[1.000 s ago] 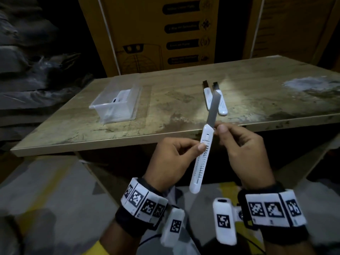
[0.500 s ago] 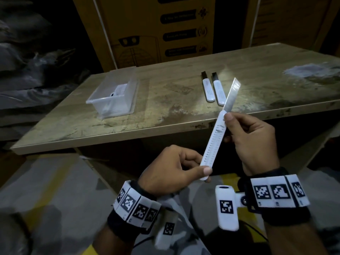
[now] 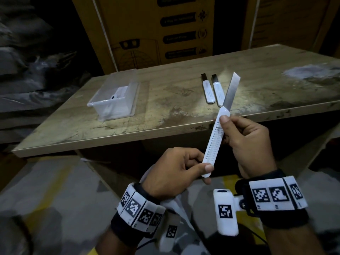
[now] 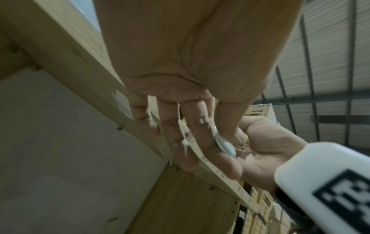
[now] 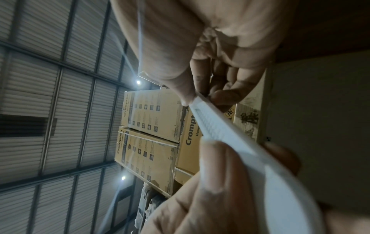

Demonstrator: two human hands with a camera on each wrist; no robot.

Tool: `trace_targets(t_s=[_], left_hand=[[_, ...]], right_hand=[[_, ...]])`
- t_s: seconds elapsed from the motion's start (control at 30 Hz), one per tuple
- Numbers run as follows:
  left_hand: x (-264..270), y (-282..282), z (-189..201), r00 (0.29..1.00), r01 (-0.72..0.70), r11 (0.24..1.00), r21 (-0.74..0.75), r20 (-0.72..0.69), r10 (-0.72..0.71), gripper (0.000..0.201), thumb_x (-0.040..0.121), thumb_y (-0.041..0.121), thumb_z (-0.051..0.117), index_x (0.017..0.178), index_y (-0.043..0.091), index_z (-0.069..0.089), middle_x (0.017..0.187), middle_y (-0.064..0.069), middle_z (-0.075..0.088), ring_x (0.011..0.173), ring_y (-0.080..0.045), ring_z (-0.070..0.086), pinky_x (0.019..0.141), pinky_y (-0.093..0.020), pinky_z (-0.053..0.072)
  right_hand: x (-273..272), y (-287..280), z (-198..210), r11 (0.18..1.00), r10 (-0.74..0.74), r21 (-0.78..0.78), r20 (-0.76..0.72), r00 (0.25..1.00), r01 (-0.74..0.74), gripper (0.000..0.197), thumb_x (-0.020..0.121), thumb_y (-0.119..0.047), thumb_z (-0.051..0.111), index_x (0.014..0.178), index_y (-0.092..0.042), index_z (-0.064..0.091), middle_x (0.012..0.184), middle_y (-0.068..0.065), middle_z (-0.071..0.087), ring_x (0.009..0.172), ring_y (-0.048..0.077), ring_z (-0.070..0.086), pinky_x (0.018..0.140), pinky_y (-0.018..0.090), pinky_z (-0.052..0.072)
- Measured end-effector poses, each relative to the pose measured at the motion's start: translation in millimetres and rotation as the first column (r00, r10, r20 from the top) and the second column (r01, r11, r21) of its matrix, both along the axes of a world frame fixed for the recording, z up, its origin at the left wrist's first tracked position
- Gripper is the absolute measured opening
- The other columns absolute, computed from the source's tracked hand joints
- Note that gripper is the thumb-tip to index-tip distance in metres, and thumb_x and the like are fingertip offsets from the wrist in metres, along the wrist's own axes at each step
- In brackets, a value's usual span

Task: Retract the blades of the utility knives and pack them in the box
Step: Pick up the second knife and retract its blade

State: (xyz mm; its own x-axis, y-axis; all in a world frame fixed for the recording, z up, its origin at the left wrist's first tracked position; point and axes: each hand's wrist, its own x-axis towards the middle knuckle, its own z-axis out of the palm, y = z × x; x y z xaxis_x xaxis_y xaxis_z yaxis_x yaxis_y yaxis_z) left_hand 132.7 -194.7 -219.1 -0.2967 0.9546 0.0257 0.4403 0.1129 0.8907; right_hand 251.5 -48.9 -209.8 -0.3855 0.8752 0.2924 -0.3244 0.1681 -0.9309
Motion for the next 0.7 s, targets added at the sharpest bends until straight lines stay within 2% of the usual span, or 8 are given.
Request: trace_targets(t_s=[0.07,0.17,0.27,0.37,0.47,0.7], left_hand=[[2,1,0,1.0,-0.007,1.0,0.019,0.029,0.007,0.016,0.103,0.021,0.076,0.107,0.007,0.079,0.089,-0.007,0.087,0.084,-0.015,0.084,0.088,-0.039,0.066],[5,2,2,1.0,-0.013,0.999,0.037,0.004,0.013,0.016,0.102,0.021,0.076,0.107,0.006,0.08,0.088,-0.006,0.087,0.08,-0.011,0.084,0.08,-0.027,0.063],[7,2,4,1.0,-0.015,0.998,0.053,-0.021,0.016,0.016,0.102,0.021,0.077,0.108,0.006,0.081,0.087,-0.005,0.087,0.079,-0.008,0.083,0.077,-0.022,0.061],[8,2,4,0.999,-0.026,0.997,0.069,-0.038,0.029,0.017,0.102,0.022,0.077,0.109,0.007,0.081,0.087,-0.003,0.087,0.081,-0.011,0.085,0.079,-0.025,0.064],[9,3,3,0.998,-0.037,0.996,0.082,-0.051,0.042,0.016,0.101,0.022,0.078,0.111,0.009,0.082,0.088,-0.004,0.087,0.082,-0.011,0.085,0.082,-0.033,0.067],[11,5,3,0.992,-0.104,0.989,0.104,-0.055,0.11,0.014,0.101,0.026,0.079,0.109,0.015,0.083,0.083,-0.001,0.087,0.082,-0.013,0.085,0.086,-0.047,0.067]], right_hand=[[-1,1,0,1.0,-0.011,-0.029,-0.015,1.0,0.011,0.011,0.093,-0.019,0.07,0.089,-0.014,0.079,0.082,0.006,0.077,0.074,0.013,0.067,0.073,0.035,0.056],[0,1,1,0.997,0.016,-0.074,-0.046,0.999,-0.019,0.01,0.092,-0.015,0.072,0.096,-0.012,0.08,0.094,0.011,0.079,0.086,0.019,0.071,0.087,0.042,0.058],[1,2,1,0.995,0.029,-0.095,-0.061,0.998,-0.035,0.011,0.092,-0.012,0.071,0.099,-0.013,0.079,0.098,0.01,0.08,0.093,0.021,0.074,0.092,0.041,0.058],[1,5,0,0.991,0.05,-0.12,-0.073,0.996,-0.058,0.012,0.092,-0.013,0.07,0.1,-0.012,0.08,0.101,0.01,0.08,0.096,0.021,0.073,0.096,0.042,0.056],[2,7,-1,0.983,0.086,-0.156,-0.096,0.992,-0.1,0.012,0.092,-0.014,0.07,0.097,-0.014,0.081,0.099,0.01,0.079,0.094,0.019,0.07,0.093,0.039,0.054],[3,3,4,0.964,0.151,-0.198,-0.134,0.979,-0.175,0.02,0.092,0.002,0.064,0.103,-0.011,0.075,0.096,0.006,0.076,0.094,0.018,0.066,0.099,0.039,0.051]])
